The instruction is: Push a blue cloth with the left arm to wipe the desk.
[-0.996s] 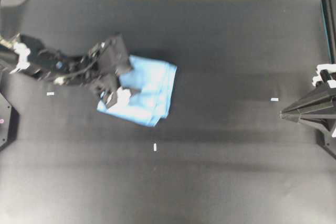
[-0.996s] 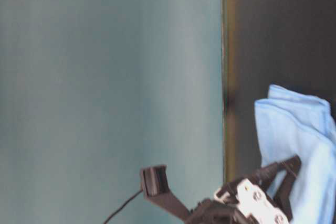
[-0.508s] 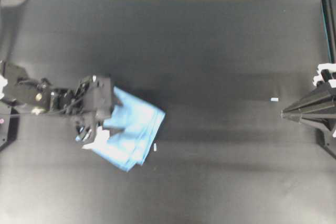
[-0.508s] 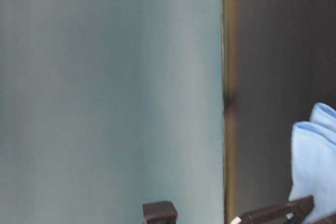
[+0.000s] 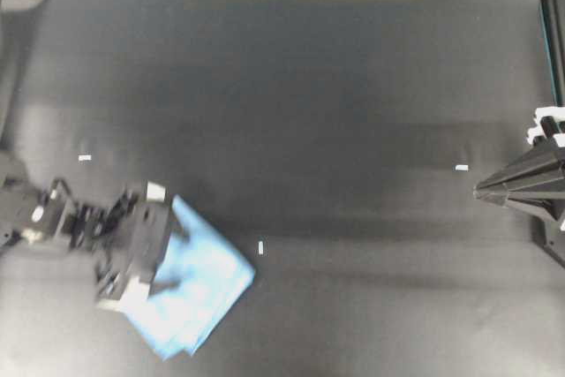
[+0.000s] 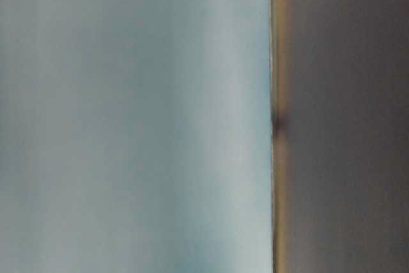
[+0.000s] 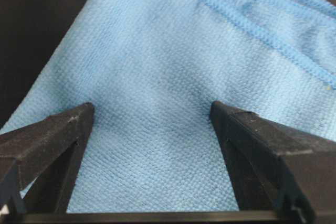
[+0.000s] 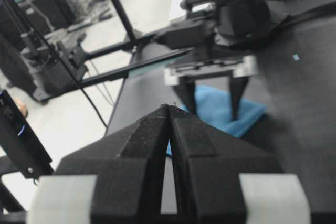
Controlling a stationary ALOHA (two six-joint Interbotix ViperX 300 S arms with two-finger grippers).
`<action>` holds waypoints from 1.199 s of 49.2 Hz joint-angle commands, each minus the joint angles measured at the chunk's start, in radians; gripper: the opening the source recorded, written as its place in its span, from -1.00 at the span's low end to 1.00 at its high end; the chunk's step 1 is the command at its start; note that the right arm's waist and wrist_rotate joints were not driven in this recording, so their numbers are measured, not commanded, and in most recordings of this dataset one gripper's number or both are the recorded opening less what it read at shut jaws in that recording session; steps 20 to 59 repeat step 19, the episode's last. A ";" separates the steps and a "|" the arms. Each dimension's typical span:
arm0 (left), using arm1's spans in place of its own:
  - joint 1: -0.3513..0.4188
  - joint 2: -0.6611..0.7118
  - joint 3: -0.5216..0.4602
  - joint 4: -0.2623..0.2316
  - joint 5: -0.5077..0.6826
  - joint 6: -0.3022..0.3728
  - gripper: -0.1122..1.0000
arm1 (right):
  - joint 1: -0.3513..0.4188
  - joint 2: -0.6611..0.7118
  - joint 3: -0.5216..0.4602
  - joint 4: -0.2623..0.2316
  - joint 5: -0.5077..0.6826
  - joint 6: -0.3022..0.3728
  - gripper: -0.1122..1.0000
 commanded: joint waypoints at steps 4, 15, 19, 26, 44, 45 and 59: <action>-0.103 -0.017 0.002 0.003 0.006 -0.023 0.77 | -0.002 0.005 -0.006 0.003 -0.005 0.000 -0.79; -0.149 -0.020 0.008 0.003 0.020 -0.095 0.77 | -0.002 0.005 -0.006 0.003 -0.005 0.000 -0.79; -0.149 -0.020 0.003 0.002 0.017 -0.092 0.77 | 0.000 0.005 -0.006 0.003 -0.006 0.002 -0.79; -0.149 -0.020 0.003 0.002 0.017 -0.092 0.77 | 0.000 0.005 -0.006 0.003 -0.006 0.002 -0.79; -0.149 -0.020 0.003 0.002 0.017 -0.092 0.77 | 0.000 0.005 -0.006 0.003 -0.006 0.002 -0.79; -0.149 -0.020 0.003 0.002 0.017 -0.092 0.77 | 0.000 0.005 -0.006 0.003 -0.006 0.002 -0.79; -0.149 -0.020 0.003 0.002 0.017 -0.092 0.77 | 0.000 0.005 -0.006 0.003 -0.006 0.002 -0.79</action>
